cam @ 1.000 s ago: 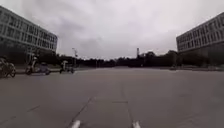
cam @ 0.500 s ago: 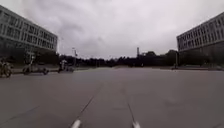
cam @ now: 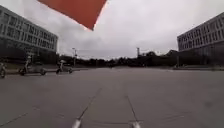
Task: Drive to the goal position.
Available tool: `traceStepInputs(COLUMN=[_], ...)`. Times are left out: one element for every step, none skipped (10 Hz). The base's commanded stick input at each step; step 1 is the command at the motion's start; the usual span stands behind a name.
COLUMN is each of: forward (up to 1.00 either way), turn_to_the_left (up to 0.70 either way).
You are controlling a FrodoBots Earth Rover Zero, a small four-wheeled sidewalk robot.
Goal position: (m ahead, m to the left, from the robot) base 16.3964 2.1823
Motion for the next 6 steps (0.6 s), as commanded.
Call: traceStepInputs(forward=[0.7,0.7,0.7,0.7,0.7,0.7], turn_to_the_left=[0.0,0.0,0.0,0.0,0.0,0.0])
